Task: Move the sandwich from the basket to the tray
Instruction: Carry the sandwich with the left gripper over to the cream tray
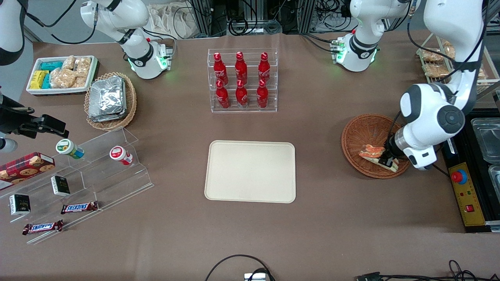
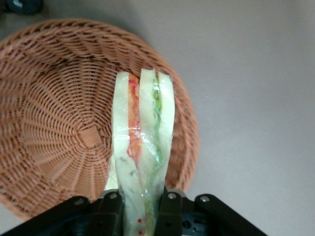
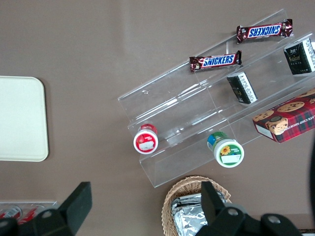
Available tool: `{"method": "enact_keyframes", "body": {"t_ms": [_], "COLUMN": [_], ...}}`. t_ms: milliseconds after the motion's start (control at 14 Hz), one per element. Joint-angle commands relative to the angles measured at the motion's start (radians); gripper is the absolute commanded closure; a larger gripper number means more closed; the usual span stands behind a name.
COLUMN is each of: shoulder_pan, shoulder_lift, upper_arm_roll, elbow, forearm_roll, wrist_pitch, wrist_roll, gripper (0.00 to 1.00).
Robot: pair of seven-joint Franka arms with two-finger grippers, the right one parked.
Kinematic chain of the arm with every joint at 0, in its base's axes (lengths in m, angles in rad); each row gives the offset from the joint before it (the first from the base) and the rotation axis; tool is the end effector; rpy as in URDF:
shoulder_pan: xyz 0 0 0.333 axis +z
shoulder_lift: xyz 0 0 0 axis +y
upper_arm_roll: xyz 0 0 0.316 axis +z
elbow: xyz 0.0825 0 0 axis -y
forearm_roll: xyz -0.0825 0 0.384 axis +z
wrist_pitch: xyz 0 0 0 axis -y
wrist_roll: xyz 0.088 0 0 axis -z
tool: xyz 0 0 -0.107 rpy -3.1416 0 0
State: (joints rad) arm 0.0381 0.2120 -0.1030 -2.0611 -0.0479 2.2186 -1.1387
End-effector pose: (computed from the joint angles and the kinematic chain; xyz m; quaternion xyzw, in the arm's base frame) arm 0.5744 -0.0377 0.3285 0.8504 0.5246 -0.0388 0.0092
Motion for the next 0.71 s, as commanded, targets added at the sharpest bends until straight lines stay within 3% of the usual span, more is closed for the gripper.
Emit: {"method": "enact_keyframes", "body": {"t_ms": [0,143,357,571,643], "shoulder_pan": [-0.009,-0.01,-0.01,-0.038,-0.067], "shoulder_lift": [0.021,0.038,0.111,0.293,0.343], "upper_arm_roll": [-0.078,-0.141,-0.315,-0.469,-0.472], "elbow": [0.165,0.246,0.327,0.489,0.522], "forearm_roll": [0.0,-0.004,0.008,0.164,0.207], "wrist_pitch": [-0.155,-0.213,-0.209,-0.218,-0.233], "wrist_roll": [0.142,0.348,0.405,0.426,0.435], "gripper": [1.0,1.0,1.0,1.0,1.0]}}
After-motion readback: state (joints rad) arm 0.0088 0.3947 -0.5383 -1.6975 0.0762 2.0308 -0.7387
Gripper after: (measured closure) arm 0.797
